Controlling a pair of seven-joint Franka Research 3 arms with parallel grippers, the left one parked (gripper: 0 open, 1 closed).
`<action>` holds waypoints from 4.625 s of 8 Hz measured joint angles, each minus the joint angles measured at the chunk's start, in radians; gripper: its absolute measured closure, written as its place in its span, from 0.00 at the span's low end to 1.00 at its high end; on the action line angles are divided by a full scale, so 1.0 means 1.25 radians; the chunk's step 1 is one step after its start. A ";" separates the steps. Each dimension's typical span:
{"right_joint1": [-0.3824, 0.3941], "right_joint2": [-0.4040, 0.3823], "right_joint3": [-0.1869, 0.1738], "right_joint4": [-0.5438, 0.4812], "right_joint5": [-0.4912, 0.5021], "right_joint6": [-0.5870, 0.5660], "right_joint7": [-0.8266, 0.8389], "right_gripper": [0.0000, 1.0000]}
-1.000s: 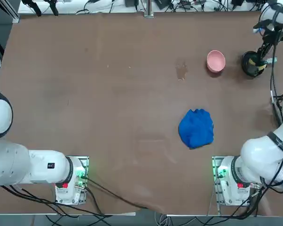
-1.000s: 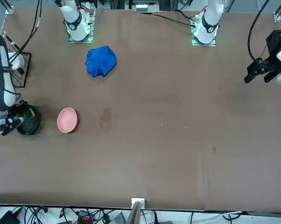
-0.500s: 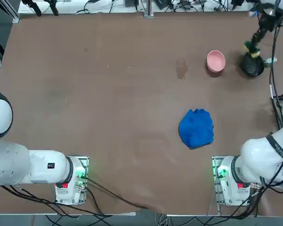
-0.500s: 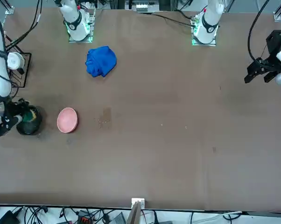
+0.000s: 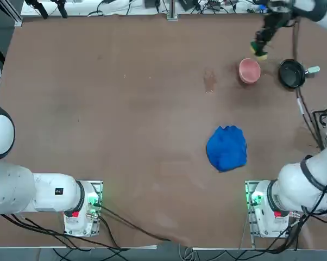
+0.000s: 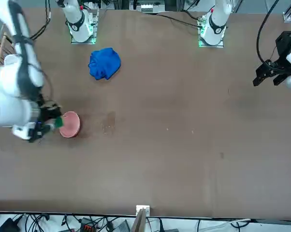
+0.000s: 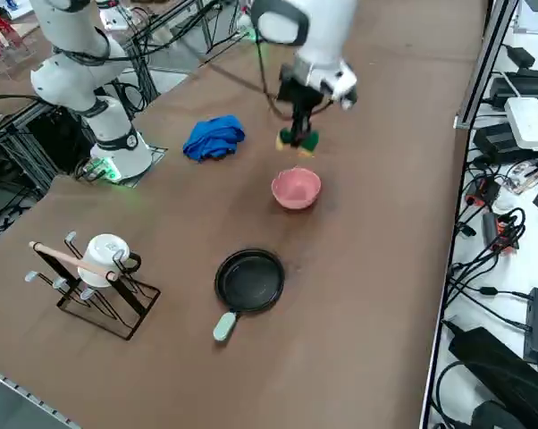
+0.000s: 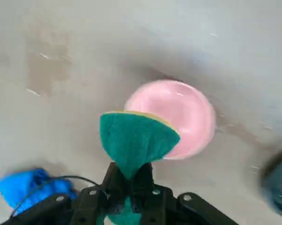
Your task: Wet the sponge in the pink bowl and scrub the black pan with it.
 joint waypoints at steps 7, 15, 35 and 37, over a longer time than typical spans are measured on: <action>0.244 0.046 0.000 -0.168 -0.005 0.344 0.406 0.92; 0.248 0.134 -0.022 -0.199 -0.096 0.514 0.452 0.92; 0.094 -0.258 -0.206 -0.008 -0.008 0.017 0.042 0.00; 0.161 -0.321 -0.302 -0.024 0.017 -0.042 0.042 0.00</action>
